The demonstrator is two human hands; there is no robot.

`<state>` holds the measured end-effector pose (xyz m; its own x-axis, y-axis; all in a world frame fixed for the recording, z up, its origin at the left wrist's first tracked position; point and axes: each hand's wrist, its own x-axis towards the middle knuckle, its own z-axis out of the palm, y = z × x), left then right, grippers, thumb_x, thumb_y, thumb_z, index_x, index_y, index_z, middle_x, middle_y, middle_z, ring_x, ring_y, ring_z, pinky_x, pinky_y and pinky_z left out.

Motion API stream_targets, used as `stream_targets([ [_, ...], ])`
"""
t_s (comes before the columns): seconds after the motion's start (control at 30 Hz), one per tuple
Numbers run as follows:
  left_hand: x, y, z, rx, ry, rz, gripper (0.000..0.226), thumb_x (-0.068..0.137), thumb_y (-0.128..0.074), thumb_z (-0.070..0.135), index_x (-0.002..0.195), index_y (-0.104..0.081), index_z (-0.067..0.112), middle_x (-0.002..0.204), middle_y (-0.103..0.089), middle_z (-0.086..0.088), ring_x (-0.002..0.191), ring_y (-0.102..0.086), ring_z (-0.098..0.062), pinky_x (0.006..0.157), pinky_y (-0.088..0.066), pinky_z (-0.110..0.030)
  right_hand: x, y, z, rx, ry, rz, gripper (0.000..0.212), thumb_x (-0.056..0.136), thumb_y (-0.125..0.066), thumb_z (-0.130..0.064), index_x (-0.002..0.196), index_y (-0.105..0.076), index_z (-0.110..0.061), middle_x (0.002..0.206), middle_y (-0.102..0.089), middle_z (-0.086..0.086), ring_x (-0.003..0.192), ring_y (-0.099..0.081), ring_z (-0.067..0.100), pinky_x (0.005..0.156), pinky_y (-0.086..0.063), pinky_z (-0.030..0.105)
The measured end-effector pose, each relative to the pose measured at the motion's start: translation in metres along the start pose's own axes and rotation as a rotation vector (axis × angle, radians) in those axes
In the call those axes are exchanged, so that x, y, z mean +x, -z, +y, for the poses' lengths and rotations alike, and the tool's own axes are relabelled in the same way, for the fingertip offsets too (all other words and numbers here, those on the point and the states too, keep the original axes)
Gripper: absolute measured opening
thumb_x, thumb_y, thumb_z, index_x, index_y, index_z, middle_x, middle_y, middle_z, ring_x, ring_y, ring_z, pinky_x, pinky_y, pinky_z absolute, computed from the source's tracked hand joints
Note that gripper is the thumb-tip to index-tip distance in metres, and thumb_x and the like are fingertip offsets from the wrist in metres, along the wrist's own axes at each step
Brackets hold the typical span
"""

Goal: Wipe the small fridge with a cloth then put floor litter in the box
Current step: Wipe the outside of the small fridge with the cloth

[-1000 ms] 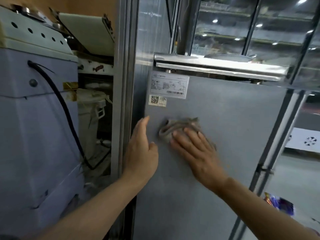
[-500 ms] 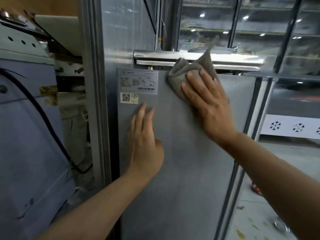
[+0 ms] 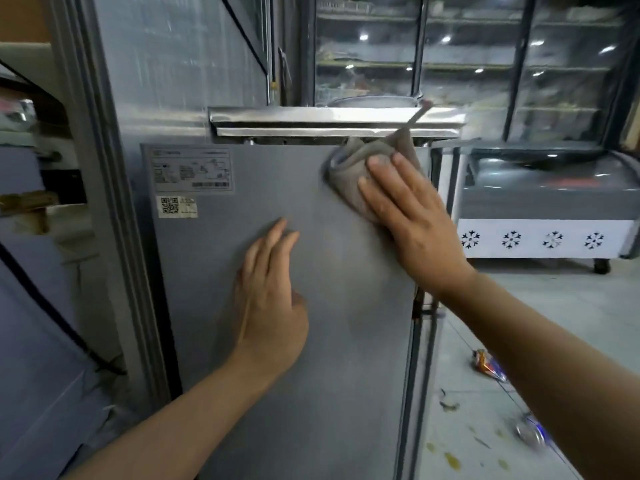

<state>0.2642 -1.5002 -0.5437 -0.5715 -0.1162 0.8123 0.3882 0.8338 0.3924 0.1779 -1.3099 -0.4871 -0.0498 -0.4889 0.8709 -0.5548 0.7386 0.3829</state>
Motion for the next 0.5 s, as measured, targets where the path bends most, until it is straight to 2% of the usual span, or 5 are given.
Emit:
stream_targets([
  [0.1, 0.008, -0.008, 0.008, -0.009, -0.035, 0.025, 0.07, 0.071, -0.051, -0.015, 0.136, -0.04, 0.007, 0.15, -0.031, -0.003, 0.137, -0.023, -0.022, 0.114, -0.015, -0.028, 0.029, 0.006, 0.021, 0.012, -0.132, 0.081, 0.039, 0.098, -0.041, -0.009, 0.136, -0.045, 0.0, 0.143, -0.04, 0.023, 0.136, -0.031, 0.043, 0.112, -0.03, 0.053],
  [0.2, 0.005, -0.016, 0.012, 0.004, -0.033, 0.024, 0.068, 0.07, -0.052, -0.015, 0.134, -0.042, 0.006, 0.151, -0.028, -0.004, 0.137, -0.022, -0.025, 0.115, -0.018, -0.033, 0.006, -0.005, 0.009, 0.024, -0.129, 0.124, 0.039, 0.099, -0.039, -0.008, 0.134, -0.045, 0.005, 0.143, -0.037, 0.026, 0.136, -0.029, 0.045, 0.113, -0.027, 0.053],
  [0.33, -0.01, -0.025, 0.012, 0.049, -0.072, -0.047, 0.07, 0.064, -0.055, -0.017, 0.131, -0.046, 0.003, 0.149, -0.032, -0.009, 0.134, -0.029, -0.03, 0.114, -0.022, -0.04, -0.084, -0.021, -0.034, 0.066, -0.143, 0.019, 0.042, 0.092, -0.044, 0.001, 0.133, -0.045, 0.005, 0.144, -0.033, 0.025, 0.137, -0.028, 0.045, 0.11, -0.029, 0.055],
  [0.43, -0.014, -0.031, 0.015, 0.068, -0.123, -0.094, 0.072, 0.063, -0.055, -0.015, 0.132, -0.046, 0.004, 0.149, -0.033, -0.008, 0.135, -0.028, -0.027, 0.114, -0.023, -0.04, -0.117, -0.021, -0.049, 0.076, -0.134, -0.066, 0.041, 0.102, -0.023, -0.007, 0.133, -0.047, 0.002, 0.147, -0.036, 0.017, 0.138, -0.029, 0.04, 0.111, -0.031, 0.051],
  [0.5, -0.012, -0.034, 0.018, 0.084, -0.137, -0.103, 0.073, 0.061, -0.056, -0.014, 0.131, -0.047, 0.004, 0.148, -0.035, -0.008, 0.133, -0.029, -0.027, 0.113, -0.025, -0.041, -0.103, -0.015, -0.042, 0.103, -0.131, -0.047, 0.042, 0.103, -0.022, -0.01, 0.131, -0.05, 0.004, 0.145, -0.04, 0.016, 0.136, -0.033, 0.039, 0.111, -0.032, 0.05],
])
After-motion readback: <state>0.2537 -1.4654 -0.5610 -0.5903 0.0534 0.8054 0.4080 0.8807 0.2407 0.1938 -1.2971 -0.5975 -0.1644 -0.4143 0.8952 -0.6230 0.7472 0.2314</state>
